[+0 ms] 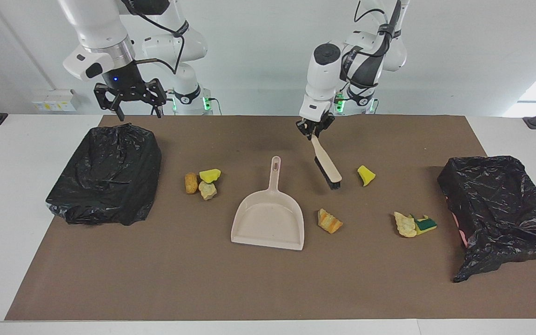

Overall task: Sweep and dump trash in bin
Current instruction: 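Lift the brush with the left gripper while the right gripper grasps the dustpan, then sweep the sponges and bread toward the dustpan with the left gripper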

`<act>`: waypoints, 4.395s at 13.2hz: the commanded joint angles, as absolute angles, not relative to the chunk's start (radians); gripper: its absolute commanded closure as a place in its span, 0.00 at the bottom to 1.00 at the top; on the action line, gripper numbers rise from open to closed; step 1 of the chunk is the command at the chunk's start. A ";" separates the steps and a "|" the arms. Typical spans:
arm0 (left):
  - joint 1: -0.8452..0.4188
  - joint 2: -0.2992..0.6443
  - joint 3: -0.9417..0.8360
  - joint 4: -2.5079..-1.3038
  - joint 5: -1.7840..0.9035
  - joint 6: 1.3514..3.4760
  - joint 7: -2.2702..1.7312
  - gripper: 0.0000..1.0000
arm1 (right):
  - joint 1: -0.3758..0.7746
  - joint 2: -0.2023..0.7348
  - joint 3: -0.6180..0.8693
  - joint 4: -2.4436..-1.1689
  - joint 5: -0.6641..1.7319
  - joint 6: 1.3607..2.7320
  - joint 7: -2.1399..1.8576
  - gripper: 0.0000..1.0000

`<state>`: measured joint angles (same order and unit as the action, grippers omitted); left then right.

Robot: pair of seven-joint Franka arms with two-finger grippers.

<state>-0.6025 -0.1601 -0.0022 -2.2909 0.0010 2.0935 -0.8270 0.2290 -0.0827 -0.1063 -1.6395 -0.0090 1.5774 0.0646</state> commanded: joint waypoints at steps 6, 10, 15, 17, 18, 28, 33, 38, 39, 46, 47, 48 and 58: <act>-0.215 -0.028 -0.014 -2.128 0.159 2.069 -0.355 1.00 | 0.391 0.052 -0.083 -1.644 0.112 1.711 0.418 0.00; -0.034 0.029 -0.014 -2.106 0.190 2.159 -0.070 1.00 | 0.509 0.225 -0.078 -1.649 0.112 1.890 0.610 0.00; 0.095 0.109 -0.014 -2.105 0.190 2.310 0.127 1.00 | 0.598 0.382 -0.066 -1.651 0.212 2.057 0.715 0.00; 0.098 0.123 -0.014 -2.115 0.190 2.318 0.132 1.00 | 0.630 0.425 -0.066 -1.654 0.215 2.097 0.716 0.00; 0.092 0.124 -0.018 -2.123 0.189 2.315 0.132 1.00 | 0.630 0.428 -0.066 -1.655 0.215 2.103 0.715 0.00; -0.263 0.069 -0.025 -2.160 0.071 2.103 0.083 1.00 | 0.635 0.426 -0.064 -1.687 0.221 2.077 0.727 1.00; -0.287 0.014 -0.023 -2.126 0.026 2.085 -0.034 1.00 | 0.620 0.426 -0.066 -1.654 0.221 2.011 0.475 1.00; -0.180 0.015 -0.015 -2.114 0.028 2.086 -0.074 1.00 | 0.560 0.336 -0.077 -1.661 0.198 1.928 0.098 1.00; -0.158 0.017 -0.015 -2.114 0.028 2.089 -0.060 1.00 | 0.552 0.334 -0.077 -1.667 0.184 1.930 0.022 1.00; -0.146 0.090 -0.020 -2.117 0.028 2.178 0.025 1.00 | 0.526 0.393 -0.072 -1.672 -0.098 1.973 -0.633 1.00; -0.146 0.101 -0.021 -2.118 0.028 2.183 0.026 1.00 | 0.514 0.394 -0.071 -1.667 -0.098 1.973 -0.726 1.00; -0.155 0.103 -0.023 -2.123 0.028 2.186 0.028 1.00 | 0.514 0.394 -0.071 -1.664 -0.094 1.976 -0.780 1.00; -0.389 0.077 -0.026 -2.166 -0.044 2.174 0.031 1.00 | 0.572 0.391 -0.064 -1.707 -0.080 1.959 -0.790 1.00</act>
<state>-0.3362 0.1112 -0.0399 -2.1268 -0.0152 2.1707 0.0123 0.5674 0.3999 -0.0693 -1.6830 -0.0720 1.9571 -0.7760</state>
